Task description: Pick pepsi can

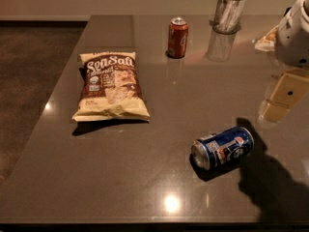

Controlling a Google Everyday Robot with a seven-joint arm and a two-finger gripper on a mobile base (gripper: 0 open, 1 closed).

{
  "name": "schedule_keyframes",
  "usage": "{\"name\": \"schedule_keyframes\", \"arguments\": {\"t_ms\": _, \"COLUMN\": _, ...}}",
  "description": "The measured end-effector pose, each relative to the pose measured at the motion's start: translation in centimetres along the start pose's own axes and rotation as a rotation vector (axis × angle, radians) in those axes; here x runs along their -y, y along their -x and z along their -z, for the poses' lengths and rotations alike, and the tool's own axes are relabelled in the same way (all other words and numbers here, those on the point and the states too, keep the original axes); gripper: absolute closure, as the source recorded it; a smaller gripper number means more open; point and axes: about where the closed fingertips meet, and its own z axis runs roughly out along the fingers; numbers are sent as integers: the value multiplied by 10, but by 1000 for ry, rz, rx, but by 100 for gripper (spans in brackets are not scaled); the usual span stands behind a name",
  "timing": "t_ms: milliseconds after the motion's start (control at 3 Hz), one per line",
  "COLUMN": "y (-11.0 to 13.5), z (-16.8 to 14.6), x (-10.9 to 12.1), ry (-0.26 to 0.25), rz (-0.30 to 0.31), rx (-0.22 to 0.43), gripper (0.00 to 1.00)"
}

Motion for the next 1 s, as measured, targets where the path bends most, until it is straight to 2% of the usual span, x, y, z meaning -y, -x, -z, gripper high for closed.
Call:
{"name": "schedule_keyframes", "arguments": {"t_ms": 333, "y": 0, "z": 0, "x": 0, "ry": 0, "rz": 0, "rx": 0, "gripper": 0}}
{"name": "schedule_keyframes", "arguments": {"t_ms": 667, "y": 3, "z": -2, "x": -8, "ry": 27, "rz": 17, "rx": 31, "gripper": 0}}
{"name": "schedule_keyframes", "arguments": {"t_ms": 1000, "y": 9, "z": -13, "x": -28, "ry": 71, "rz": 82, "rx": 73, "gripper": 0}}
